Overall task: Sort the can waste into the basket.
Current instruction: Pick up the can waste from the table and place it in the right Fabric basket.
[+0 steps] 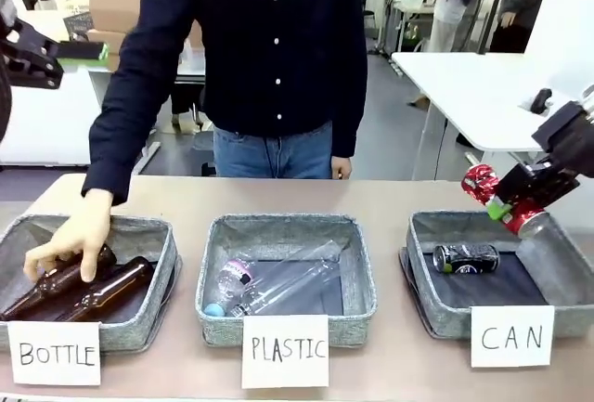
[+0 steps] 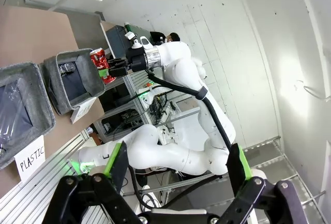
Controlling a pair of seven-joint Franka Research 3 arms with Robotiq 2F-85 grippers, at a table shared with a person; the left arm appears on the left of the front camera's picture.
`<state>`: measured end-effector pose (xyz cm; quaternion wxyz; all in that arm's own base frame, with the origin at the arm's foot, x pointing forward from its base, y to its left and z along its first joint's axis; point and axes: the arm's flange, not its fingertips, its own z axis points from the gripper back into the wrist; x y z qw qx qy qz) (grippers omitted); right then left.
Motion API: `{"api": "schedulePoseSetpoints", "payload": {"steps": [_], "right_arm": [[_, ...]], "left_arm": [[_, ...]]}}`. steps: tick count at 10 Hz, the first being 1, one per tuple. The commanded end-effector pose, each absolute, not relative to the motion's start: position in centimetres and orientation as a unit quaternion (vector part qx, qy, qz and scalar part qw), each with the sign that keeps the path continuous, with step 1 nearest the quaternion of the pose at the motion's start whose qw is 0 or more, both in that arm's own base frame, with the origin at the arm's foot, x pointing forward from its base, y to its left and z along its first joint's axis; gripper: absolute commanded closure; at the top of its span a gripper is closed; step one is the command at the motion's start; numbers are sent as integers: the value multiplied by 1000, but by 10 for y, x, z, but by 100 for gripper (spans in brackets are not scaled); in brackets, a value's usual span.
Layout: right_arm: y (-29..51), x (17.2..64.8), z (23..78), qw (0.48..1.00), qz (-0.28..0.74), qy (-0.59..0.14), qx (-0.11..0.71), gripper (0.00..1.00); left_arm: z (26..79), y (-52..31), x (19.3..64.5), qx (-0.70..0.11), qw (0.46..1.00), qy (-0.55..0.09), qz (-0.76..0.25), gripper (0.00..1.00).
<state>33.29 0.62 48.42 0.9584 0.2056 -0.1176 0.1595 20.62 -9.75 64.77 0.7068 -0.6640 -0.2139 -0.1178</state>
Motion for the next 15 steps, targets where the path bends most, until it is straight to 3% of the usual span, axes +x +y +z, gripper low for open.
{"api": "schedulePoseSetpoints", "payload": {"steps": [1, 2, 8, 10, 11, 13, 15], "right_arm": [[15, 302, 446, 957, 167, -145, 190, 6], [19, 296, 440, 959, 156, -151, 183, 0], [41, 277, 432, 949, 192, -168, 183, 0], [50, 270, 450, 891, 253, -210, 313, 0], [52, 262, 467, 811, 298, -222, 453, 0], [50, 260, 502, 685, 114, -204, 690, 0], [41, 266, 505, 605, 83, -233, 757, 0]], "left_arm": [[649, -97, 206, -673, 696, -216, -123, 0], [649, -97, 206, -673, 696, -216, -123, 0], [649, -97, 206, -673, 696, -216, -123, 0], [649, -97, 206, -673, 696, -216, -123, 0], [649, -97, 206, -673, 696, -216, -123, 0], [649, -97, 206, -673, 696, -216, -123, 0], [649, -97, 206, -673, 696, -216, -123, 0]]}}
